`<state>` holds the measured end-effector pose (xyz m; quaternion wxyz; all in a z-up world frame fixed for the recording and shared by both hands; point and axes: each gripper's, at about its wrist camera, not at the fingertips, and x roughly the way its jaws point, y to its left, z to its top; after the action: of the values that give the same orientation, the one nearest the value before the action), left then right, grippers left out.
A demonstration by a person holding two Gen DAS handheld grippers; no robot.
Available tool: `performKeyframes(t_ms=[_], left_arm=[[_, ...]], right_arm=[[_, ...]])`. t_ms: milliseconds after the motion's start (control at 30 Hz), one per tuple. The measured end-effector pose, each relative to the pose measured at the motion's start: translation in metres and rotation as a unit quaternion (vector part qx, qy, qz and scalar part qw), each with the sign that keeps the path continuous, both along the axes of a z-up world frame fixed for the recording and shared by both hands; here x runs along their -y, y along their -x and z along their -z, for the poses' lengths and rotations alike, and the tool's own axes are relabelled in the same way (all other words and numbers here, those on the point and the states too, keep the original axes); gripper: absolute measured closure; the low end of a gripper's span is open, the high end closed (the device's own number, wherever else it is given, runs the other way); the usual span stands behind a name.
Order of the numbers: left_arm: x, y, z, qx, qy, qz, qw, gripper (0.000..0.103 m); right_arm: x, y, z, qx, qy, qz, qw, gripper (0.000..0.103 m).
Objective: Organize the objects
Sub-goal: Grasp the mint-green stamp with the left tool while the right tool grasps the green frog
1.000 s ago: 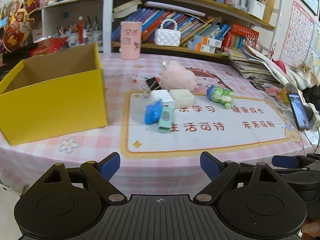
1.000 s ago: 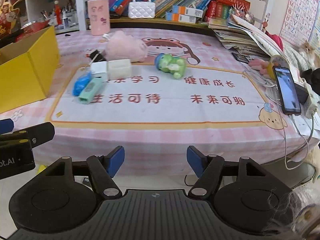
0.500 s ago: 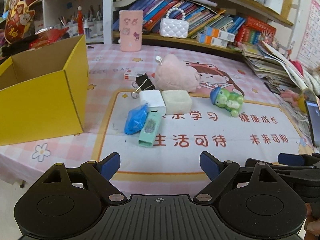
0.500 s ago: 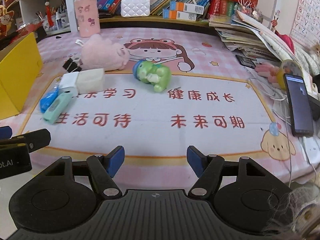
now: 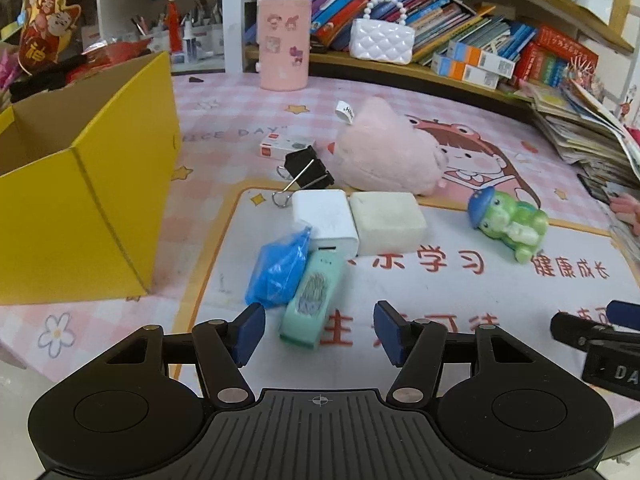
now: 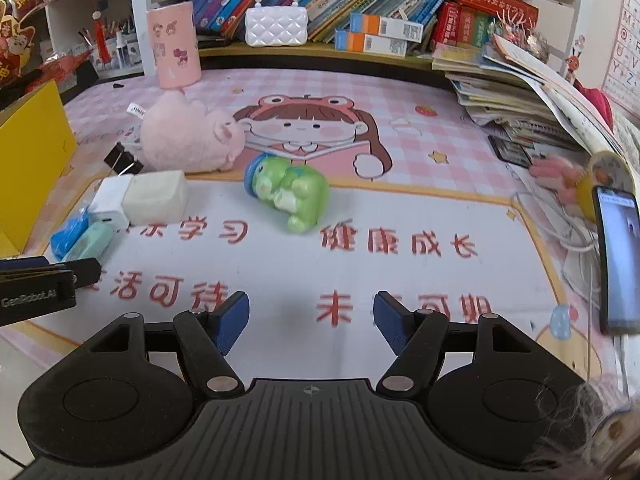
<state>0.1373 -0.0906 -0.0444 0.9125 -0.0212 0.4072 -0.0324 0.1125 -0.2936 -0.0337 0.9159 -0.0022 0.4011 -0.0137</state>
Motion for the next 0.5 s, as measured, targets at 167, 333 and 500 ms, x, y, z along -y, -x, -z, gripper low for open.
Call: performKeyframes(t_ms=[167,333,500], left_arm=[[0.000,-0.015,0.009,-0.020,0.007,-0.011,0.9997,0.054],[0.007,-0.023,0.009,-0.018,-0.007,0.000,0.9998,0.057],[0.018,-0.029,0.011,-0.008,-0.039,0.016,0.9991,0.067]], right_arm=[[0.006,-0.022,-0.002,0.014,0.003,-0.008,1.000,0.036],[0.009,-0.056,0.003,0.019,0.012,-0.025,0.999,0.035],[0.010,-0.087,0.011,0.016,0.010,-0.049,0.999,0.031]])
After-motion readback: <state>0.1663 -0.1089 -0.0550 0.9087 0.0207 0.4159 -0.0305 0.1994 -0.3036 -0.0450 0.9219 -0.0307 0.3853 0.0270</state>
